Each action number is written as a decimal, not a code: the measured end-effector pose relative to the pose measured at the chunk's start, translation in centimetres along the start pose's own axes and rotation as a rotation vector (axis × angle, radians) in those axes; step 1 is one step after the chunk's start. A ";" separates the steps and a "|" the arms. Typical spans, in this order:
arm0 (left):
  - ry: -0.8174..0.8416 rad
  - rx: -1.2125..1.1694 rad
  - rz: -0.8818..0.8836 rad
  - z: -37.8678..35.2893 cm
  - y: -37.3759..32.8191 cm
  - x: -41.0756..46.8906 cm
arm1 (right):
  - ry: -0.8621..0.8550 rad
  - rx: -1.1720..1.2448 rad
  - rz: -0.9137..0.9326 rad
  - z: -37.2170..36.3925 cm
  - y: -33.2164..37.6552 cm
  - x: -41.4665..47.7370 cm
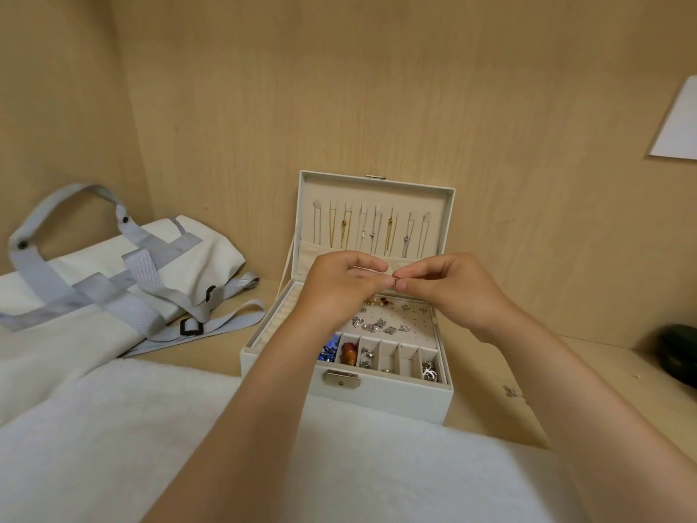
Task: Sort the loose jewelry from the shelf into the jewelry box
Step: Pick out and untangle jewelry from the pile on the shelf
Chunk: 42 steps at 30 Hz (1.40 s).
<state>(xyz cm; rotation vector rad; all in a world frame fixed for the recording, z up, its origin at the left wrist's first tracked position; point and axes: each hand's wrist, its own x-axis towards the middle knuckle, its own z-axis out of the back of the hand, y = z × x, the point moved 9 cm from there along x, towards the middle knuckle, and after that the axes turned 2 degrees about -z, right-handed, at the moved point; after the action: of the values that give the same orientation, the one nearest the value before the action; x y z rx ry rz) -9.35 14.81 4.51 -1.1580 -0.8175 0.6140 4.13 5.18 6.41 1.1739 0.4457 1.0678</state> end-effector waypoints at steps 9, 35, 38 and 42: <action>0.098 0.655 -0.129 -0.9 1.1 0.4 | -0.168 -0.768 0.165 -0.5 -1.4 0.6; 0.241 0.786 -0.197 -2.5 1.0 0.1 | 0.035 -0.741 0.194 -0.5 -1.0 0.8; 0.221 0.791 -0.258 -2.7 -0.2 -0.2 | 0.046 -0.701 0.150 1.2 -1.2 0.0; 0.200 0.753 -0.360 -4.1 -2.4 -1.5 | 0.046 -0.662 0.135 4.6 -1.2 -2.3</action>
<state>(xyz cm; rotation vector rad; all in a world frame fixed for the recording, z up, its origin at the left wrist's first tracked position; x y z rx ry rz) -6.82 10.65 5.75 -0.3623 -0.5259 0.4339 7.07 0.80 6.50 0.5949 0.0291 1.2341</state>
